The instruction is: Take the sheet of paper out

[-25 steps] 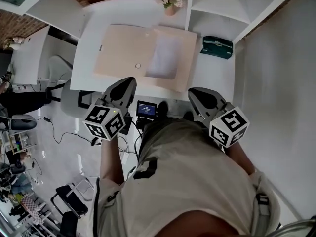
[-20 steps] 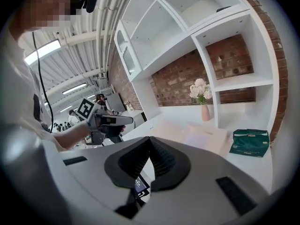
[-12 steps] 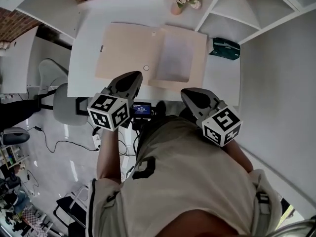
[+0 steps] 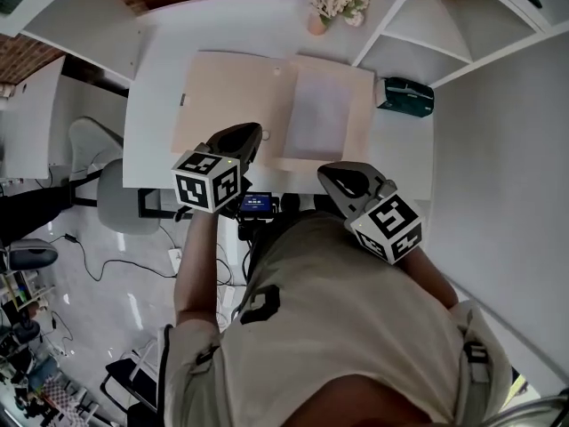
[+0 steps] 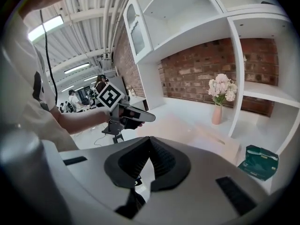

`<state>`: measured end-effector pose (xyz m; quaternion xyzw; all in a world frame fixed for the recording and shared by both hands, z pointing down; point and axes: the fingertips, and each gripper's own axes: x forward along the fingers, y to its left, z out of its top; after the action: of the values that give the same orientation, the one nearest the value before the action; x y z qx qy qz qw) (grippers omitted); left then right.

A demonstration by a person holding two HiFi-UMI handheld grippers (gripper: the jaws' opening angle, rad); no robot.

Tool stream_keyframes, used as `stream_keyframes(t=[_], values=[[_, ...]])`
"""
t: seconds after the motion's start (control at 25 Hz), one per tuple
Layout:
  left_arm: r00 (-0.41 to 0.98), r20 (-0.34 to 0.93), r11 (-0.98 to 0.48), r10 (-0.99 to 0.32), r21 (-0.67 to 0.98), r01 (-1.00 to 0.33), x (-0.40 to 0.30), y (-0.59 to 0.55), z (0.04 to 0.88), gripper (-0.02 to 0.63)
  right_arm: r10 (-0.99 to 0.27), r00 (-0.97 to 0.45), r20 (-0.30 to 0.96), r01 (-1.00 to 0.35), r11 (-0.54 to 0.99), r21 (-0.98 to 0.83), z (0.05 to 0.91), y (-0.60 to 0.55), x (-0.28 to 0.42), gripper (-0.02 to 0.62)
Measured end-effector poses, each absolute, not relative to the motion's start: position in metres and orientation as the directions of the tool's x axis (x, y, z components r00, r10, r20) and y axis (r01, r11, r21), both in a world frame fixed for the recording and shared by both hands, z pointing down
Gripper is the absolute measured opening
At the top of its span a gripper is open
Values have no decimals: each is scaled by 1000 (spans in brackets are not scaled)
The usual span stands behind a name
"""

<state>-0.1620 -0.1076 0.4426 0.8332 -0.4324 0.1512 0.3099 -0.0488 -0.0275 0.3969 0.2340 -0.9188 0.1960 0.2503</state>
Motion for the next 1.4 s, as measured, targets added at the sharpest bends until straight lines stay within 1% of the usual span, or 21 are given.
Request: stream_keyframes(t=[0.12,0.24,0.32,0.56,0.68,0.72,0.76,0.88,1.0,1.24,1.4], values=[[590,543,-408,-597,428,-807,-152,-122,455,17,-293,-769,569,-519,805,-288,407,-42,-42,18],[583,577,-376,-571,447,-811,-151,-132,469,17,-222,-735,641,-529,779,-336,437,-47,-35,18],[579,603,-370,-549,447,-815,-149,-139,479,17,-189,-721,666,-530,770,-355,452,-46,-31,18],[599,645,-367,-474,473,-801,-131,-167,512,18,-183,-706,684,-567,725,-391,471,-56,-12,18],[648,637,-382,-417,524,-761,-115,-182,530,22,-168,-695,699,-579,707,-406,482,-54,-4,18],[667,635,-383,-390,546,-745,-109,-185,537,68,-161,-693,703,-581,702,-412,485,-52,-2,18],[679,640,-382,-361,562,-733,-105,-187,545,162,-156,-692,705,-582,698,-418,488,-50,-1,18],[677,666,-383,-312,564,-731,-98,-195,566,233,-138,-691,710,-585,684,-436,494,-46,4,18],[680,674,-380,-290,571,-728,-92,-204,583,265,-127,-691,711,-587,672,-451,499,-46,9,18],[682,687,-341,-252,596,-727,-85,-218,615,273,-119,-708,696,-581,659,-478,503,-52,16,18],[706,661,-313,-252,635,-706,-81,-226,617,273,-124,-727,675,-585,627,-514,495,-59,17,18]])
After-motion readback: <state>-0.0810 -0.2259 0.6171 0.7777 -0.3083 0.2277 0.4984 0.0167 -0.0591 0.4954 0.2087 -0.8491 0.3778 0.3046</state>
